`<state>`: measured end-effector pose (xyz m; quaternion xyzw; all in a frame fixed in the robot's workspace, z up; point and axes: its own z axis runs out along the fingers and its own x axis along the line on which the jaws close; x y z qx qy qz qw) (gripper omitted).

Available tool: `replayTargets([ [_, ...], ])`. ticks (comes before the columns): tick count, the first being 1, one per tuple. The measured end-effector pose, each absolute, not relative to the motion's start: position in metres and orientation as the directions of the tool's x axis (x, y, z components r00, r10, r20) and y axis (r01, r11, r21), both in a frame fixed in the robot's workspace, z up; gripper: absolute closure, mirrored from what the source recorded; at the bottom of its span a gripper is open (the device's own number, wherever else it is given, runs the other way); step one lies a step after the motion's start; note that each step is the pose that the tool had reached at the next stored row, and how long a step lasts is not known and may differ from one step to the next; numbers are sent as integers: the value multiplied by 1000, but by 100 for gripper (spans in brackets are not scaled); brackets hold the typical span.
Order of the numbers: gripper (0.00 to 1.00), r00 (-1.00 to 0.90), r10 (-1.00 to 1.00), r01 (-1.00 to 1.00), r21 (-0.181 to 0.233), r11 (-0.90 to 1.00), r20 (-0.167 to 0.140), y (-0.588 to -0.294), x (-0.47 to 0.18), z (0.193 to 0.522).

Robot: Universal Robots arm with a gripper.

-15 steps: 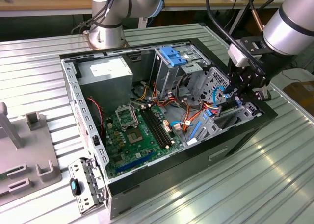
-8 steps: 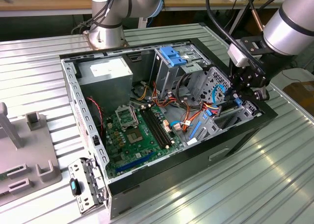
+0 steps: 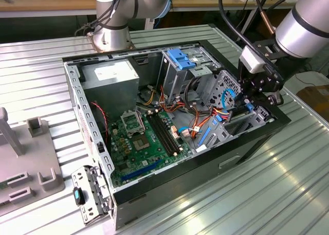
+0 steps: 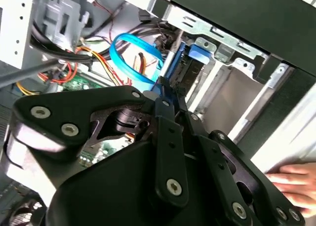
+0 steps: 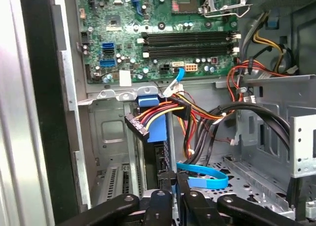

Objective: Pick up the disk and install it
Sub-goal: 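Insert the second disk wire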

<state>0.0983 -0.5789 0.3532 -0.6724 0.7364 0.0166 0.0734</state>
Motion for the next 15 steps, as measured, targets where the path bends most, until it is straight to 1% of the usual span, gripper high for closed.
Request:
replayTargets([
  [2, 84, -79, -990, -993, -82, 89, -118, -579, 97, 353],
  [3, 84, -77, -990, -992, -91, 88, -117, -579, 96, 353],
  [5, 84, -69, -991, -991, -108, 82, -118, -579, 96, 353],
  [8, 84, -60, -991, -991, -114, 73, -119, -579, 95, 353],
  [12, 84, -33, -992, -987, -152, 51, -120, -579, 93, 351],
  [15, 84, -24, -992, -986, -163, 43, -120, -579, 93, 351],
])
